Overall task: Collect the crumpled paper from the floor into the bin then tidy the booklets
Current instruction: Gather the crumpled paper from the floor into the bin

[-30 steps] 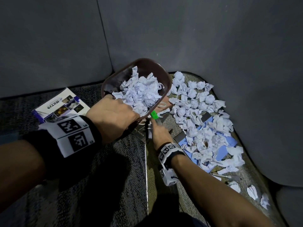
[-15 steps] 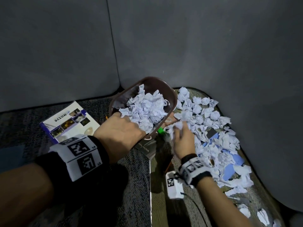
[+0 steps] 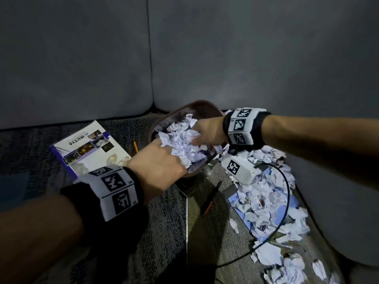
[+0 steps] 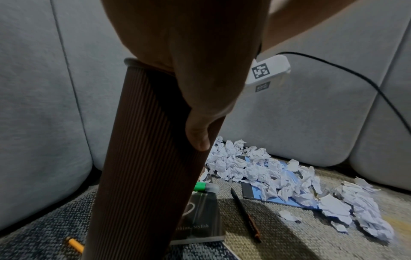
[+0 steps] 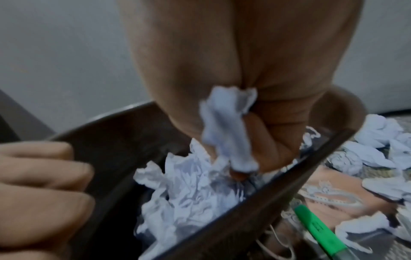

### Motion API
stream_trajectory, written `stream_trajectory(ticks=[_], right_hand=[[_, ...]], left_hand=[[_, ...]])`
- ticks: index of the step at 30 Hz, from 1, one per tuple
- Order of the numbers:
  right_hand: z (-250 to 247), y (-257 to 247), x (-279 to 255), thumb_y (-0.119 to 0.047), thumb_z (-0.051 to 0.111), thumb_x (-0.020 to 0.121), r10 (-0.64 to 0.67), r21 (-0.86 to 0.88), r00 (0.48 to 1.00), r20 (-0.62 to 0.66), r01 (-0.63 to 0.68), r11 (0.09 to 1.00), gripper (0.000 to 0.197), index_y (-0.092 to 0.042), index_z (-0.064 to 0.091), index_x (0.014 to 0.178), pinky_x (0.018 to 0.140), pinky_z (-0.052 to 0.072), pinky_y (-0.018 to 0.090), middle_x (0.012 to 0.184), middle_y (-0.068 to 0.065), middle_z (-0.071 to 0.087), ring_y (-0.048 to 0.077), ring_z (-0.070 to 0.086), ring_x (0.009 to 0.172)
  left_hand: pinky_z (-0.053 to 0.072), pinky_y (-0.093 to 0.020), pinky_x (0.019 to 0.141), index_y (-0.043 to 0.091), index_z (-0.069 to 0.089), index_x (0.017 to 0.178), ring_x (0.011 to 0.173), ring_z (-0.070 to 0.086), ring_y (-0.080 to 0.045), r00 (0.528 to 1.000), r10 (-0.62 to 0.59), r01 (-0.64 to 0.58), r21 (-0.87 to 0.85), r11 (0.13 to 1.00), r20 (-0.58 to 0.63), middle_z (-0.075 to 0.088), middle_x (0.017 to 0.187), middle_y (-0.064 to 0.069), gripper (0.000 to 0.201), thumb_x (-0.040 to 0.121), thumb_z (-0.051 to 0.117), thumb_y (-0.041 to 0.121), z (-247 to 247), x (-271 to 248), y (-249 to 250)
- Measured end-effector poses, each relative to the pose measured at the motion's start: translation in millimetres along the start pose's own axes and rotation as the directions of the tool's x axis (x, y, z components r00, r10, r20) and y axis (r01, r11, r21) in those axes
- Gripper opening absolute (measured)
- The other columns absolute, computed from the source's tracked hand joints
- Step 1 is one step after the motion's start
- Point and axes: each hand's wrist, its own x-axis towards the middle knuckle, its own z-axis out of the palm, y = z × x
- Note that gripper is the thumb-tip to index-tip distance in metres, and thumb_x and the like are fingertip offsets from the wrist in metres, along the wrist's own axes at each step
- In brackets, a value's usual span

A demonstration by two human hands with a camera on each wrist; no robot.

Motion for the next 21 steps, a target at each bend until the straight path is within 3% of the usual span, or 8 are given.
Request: stream_trajectory(ticks=[4, 7, 8, 9, 12, 15, 17, 21], right_hand=[[5.1, -32.6, 15.1, -0.027, 0.051, 0.095, 0.004, -0.110, 0.997, 0.079, 0.005, 0.994, 0.018, -0.012, 0.060, 0.093, 0.084, 0.048, 0.033, 0.106, 0.008, 0.066, 0.024, 0.058, 0.092], [-2.8, -44.5, 9.1, -0.017, 0.043, 0.101, 0.032, -0.075, 0.999, -0.026, -0.034, 0.997, 0.017, -0.008, 0.057, 0.102, 0.090, 0.037, 0.030, 0.097, 0.000, 0.050, 0.017, 0.045, 0.091], [-6.5, -44.7, 6.7, -0.014, 0.043, 0.101, 0.046, -0.020, 0.998, -0.049, -0.047, 0.999, 0.014, -0.005, 0.054, 0.101, 0.089, 0.035, 0.029, 0.093, 0.001, 0.045, 0.018, 0.041, 0.090], [-7.5, -45.3, 4.3, -0.017, 0.047, 0.100, 0.037, 0.006, 0.999, -0.014, -0.037, 0.999, 0.017, -0.003, 0.057, 0.101, 0.086, 0.038, 0.031, 0.095, 0.005, 0.051, 0.021, 0.046, 0.091], [-1.6, -46.9, 6.1, -0.030, 0.057, 0.094, -0.018, 0.097, 0.984, 0.176, 0.000, 0.995, 0.034, -0.008, 0.060, 0.119, 0.081, 0.045, 0.035, 0.115, 0.013, 0.064, 0.027, 0.059, 0.099], [-4.9, -44.7, -4.1, -0.019, 0.059, 0.093, -0.062, 0.420, 0.977, 0.206, -0.032, 0.907, 0.032, -0.007, 0.054, 0.122, 0.069, 0.049, 0.039, 0.095, 0.015, 0.063, 0.026, 0.058, 0.076], [-13.2, -38.8, -7.4, -0.020, 0.058, 0.094, -0.057, 0.538, 0.985, 0.165, -0.042, 0.842, 0.031, -0.016, 0.050, 0.125, 0.064, 0.053, 0.039, 0.095, 0.012, 0.060, 0.027, 0.060, 0.069], [-22.8, -27.2, -11.8, -0.025, 0.057, 0.095, -0.036, 0.583, 0.998, 0.047, 0.002, 0.812, 0.030, -0.007, 0.058, 0.118, 0.071, 0.056, 0.046, 0.096, 0.010, 0.061, 0.034, 0.062, 0.077]], left_hand=[[0.030, -0.034, 0.086, 0.023, 0.057, 0.114, 0.107, 0.055, -0.020, 1.000, 0.011, -0.011, 0.000, 1.000, -0.011, 0.063, 0.114, 0.004, 0.029, 0.090, 0.044, 0.015, -7.4, 1.9, 0.7], [0.023, -0.033, 0.078, 0.022, 0.059, 0.116, 0.107, 0.056, -0.020, 0.999, 0.002, -0.002, -0.010, 1.000, -0.032, 0.064, 0.113, 0.004, 0.028, 0.093, 0.043, 0.016, -4.3, 1.4, 3.1], [0.025, -0.033, 0.079, 0.023, 0.059, 0.115, 0.107, 0.056, -0.020, 1.000, -0.006, 0.005, -0.007, 1.000, -0.027, 0.064, 0.113, 0.004, 0.027, 0.094, 0.043, 0.017, -3.2, -0.4, 3.0], [0.029, -0.033, 0.082, 0.024, 0.058, 0.114, 0.107, 0.056, -0.019, 1.000, -0.007, 0.006, -0.009, 1.000, -0.026, 0.065, 0.113, 0.004, 0.026, 0.093, 0.044, 0.018, -1.9, -2.2, 1.6], [0.032, -0.036, 0.090, 0.024, 0.057, 0.115, 0.112, 0.053, -0.019, 0.998, 0.010, -0.012, -0.039, 0.999, -0.066, 0.063, 0.114, 0.006, 0.028, 0.090, 0.046, 0.017, -1.0, -8.8, -4.9], [0.039, -0.036, 0.085, 0.027, 0.064, 0.101, 0.100, 0.060, -0.020, 0.988, 0.043, -0.038, 0.037, 0.999, -0.149, 0.067, 0.099, 0.007, 0.023, 0.080, 0.057, 0.020, -3.9, -11.3, -6.7], [0.038, -0.036, 0.089, 0.026, 0.060, 0.108, 0.104, 0.058, -0.021, 0.995, 0.057, -0.055, 0.022, 0.998, -0.086, 0.065, 0.107, 0.005, 0.026, 0.086, 0.048, 0.018, 0.7, -8.2, -5.5], [0.034, -0.033, 0.087, 0.026, 0.055, 0.112, 0.108, 0.055, -0.021, 0.995, 0.045, -0.043, 0.027, 0.999, -0.089, 0.061, 0.114, 0.004, 0.027, 0.092, 0.037, 0.020, 2.7, -5.0, -3.5]])
